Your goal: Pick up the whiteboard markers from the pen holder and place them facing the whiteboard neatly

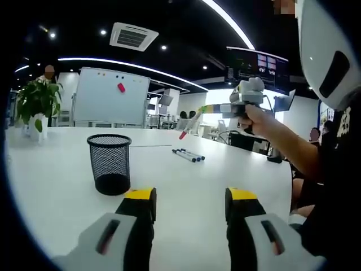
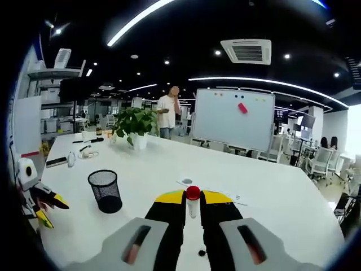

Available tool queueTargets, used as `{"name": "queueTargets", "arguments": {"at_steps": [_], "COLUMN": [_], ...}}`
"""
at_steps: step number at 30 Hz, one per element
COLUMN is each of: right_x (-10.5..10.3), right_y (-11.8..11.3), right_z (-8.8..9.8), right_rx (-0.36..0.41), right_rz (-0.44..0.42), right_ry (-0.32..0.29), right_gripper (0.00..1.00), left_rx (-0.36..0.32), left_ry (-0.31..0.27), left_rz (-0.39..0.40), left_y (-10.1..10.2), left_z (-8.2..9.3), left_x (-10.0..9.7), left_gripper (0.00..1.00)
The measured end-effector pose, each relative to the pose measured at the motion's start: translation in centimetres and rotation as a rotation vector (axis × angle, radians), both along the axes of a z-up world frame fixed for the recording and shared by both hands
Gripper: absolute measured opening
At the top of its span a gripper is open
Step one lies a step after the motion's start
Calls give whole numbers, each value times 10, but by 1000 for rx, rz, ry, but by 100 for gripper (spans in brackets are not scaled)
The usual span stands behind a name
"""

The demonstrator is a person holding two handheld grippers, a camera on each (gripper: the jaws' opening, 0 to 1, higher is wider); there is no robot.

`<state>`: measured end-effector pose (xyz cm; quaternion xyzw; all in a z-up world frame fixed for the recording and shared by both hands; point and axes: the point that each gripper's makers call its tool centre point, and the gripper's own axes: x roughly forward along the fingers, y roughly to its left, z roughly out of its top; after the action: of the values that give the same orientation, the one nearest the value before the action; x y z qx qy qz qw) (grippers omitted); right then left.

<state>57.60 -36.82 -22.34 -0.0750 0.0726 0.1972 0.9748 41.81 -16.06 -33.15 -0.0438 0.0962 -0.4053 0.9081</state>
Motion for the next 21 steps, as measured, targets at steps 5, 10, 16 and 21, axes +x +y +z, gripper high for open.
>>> {"name": "queueTargets", "arguments": {"at_steps": [5, 10, 16, 21], "right_x": [0, 0, 0, -1], "right_y": [-4, -5, -11, -17], "right_z": [0, 0, 1, 2], "right_rx": [4, 1, 3, 3], "right_rz": [-8, -10, -24, -38], "right_ry": [-3, -2, -11, -14], "right_gripper": [13, 13, 13, 13], "left_rx": [1, 0, 3, 5], "left_ry": [-1, 0, 2, 3], "left_rz": [2, 2, 2, 2], "left_y": [1, 0, 0, -1], "left_z": [0, 0, -1, -2], "left_x": [0, 0, 0, 0], "left_gripper": [50, 50, 50, 50]}}
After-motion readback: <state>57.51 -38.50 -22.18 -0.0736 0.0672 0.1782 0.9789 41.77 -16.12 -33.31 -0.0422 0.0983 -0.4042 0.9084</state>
